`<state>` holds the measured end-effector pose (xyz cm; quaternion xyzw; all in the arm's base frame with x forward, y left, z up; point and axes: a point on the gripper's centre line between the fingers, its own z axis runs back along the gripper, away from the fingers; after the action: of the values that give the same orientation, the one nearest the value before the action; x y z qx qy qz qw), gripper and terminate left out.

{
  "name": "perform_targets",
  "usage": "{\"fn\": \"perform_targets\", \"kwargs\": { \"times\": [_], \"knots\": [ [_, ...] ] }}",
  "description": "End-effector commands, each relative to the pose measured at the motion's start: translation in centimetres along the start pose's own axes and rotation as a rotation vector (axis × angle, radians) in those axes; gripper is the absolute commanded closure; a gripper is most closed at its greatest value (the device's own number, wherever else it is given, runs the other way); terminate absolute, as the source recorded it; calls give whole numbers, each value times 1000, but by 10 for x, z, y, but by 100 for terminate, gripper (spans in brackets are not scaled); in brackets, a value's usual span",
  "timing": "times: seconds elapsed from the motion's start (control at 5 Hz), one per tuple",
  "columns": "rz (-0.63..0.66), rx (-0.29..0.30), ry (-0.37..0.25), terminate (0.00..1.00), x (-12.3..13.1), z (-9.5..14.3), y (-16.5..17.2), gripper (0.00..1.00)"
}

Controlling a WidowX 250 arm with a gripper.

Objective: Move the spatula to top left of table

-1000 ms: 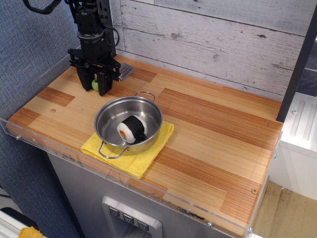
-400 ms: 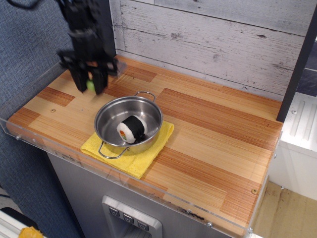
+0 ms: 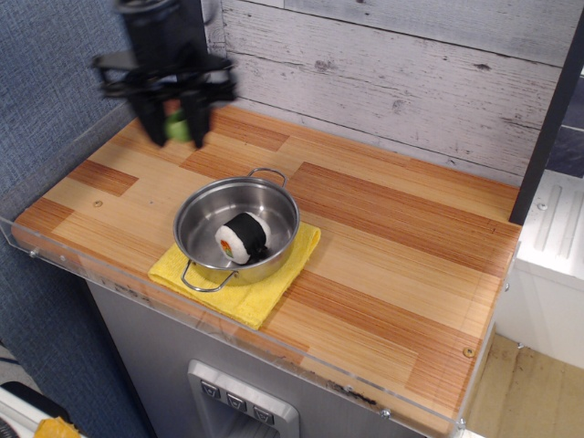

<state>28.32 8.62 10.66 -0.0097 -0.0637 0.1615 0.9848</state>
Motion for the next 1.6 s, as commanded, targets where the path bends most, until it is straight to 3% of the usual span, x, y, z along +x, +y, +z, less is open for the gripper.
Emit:
{"fn": "perform_targets", "kwargs": {
  "times": [0.0, 0.4, 0.6, 1.0, 1.2, 1.4],
  "knots": [
    [-236, -53, -95, 0, -37, 6, -84, 100],
    [-351, 15, -9, 0, -78, -38, -159, 100],
    [-286, 63, 35, 0, -92, -56, -159, 100],
    [-64, 29, 47, 0, -105, -72, -139, 100],
    [-50, 8, 56, 0, -105, -74, -136, 100],
    [-67, -15, 80, 0, -104, -74, -135, 0]
  ]
}}
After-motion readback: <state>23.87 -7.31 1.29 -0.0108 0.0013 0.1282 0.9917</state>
